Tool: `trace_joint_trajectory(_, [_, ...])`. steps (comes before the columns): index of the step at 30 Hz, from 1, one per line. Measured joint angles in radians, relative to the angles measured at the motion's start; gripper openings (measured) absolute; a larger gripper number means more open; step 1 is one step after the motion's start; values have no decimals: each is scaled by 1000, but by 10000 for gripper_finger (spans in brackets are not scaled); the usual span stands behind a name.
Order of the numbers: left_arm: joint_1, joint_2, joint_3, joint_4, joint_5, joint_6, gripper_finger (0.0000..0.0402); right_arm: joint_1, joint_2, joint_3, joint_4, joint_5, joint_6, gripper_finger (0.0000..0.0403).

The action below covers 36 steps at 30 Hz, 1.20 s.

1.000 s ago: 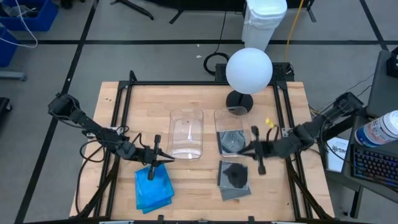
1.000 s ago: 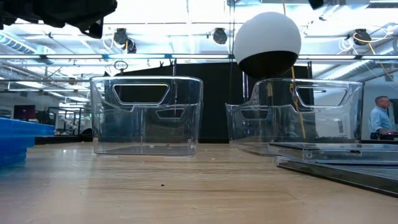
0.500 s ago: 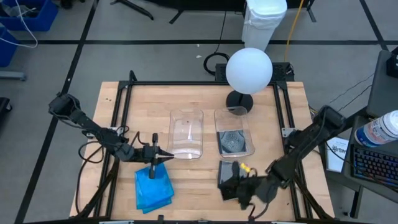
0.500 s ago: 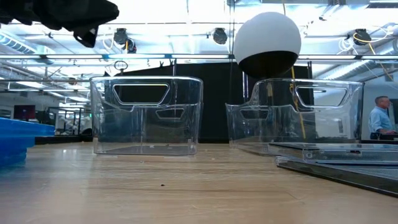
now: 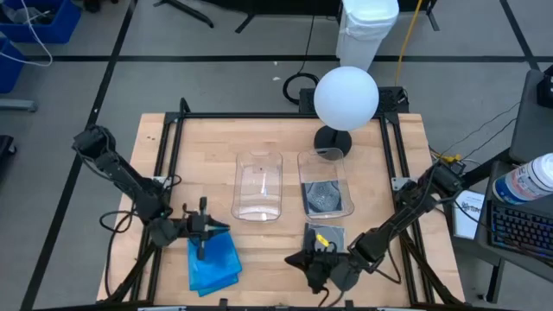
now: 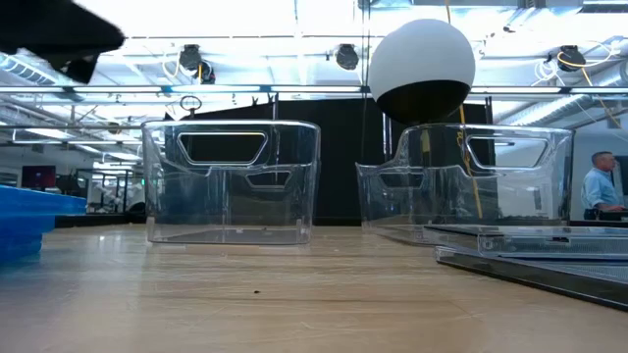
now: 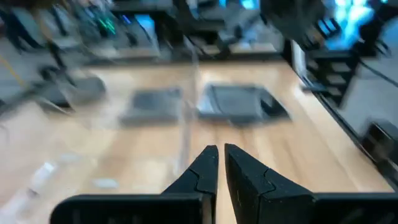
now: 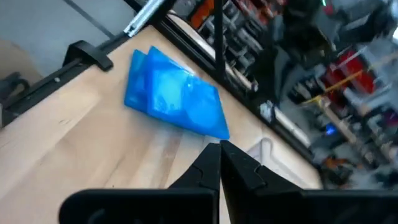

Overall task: Pick & place jewel cases by type
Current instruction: Put the blue cd case into the left transparent bin

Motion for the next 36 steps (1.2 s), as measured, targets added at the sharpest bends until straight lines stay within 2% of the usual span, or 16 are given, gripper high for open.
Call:
trace_joint_trajectory(2, [-20,16,35,-115,55,-99,37,-15,0,-9,-7,-78,32,2])
trace_joint_trajectory(4, [-43,45,82,-221,65,-209,37,-30,5,-28,7,-131,21,2])
trace_joint_trajectory(8, [-87,136,212,-405,38,-338,37,-66,62,-40,95,-134,-75,1])
trace_joint_trajectory(12, [-123,209,328,-588,16,-472,37,-108,144,-39,241,-184,-182,5])
trace_joint_trajectory(17, [-149,232,400,-798,6,-790,37,-127,242,20,306,-180,-324,34])
trace_joint_trajectory(20, [-171,232,403,-844,23,-911,37,-121,304,104,307,-174,-396,70])
trace_joint_trajectory(24, [-192,232,403,-836,134,-954,37,-108,398,224,303,-92,-453,126])
trace_joint_trajectory(31, [-235,232,403,-822,131,-991,37,-133,471,309,307,-79,-474,205])
trace_joint_trajectory(36, [-242,232,403,-820,126,-1055,37,-162,504,314,329,-133,-474,233])
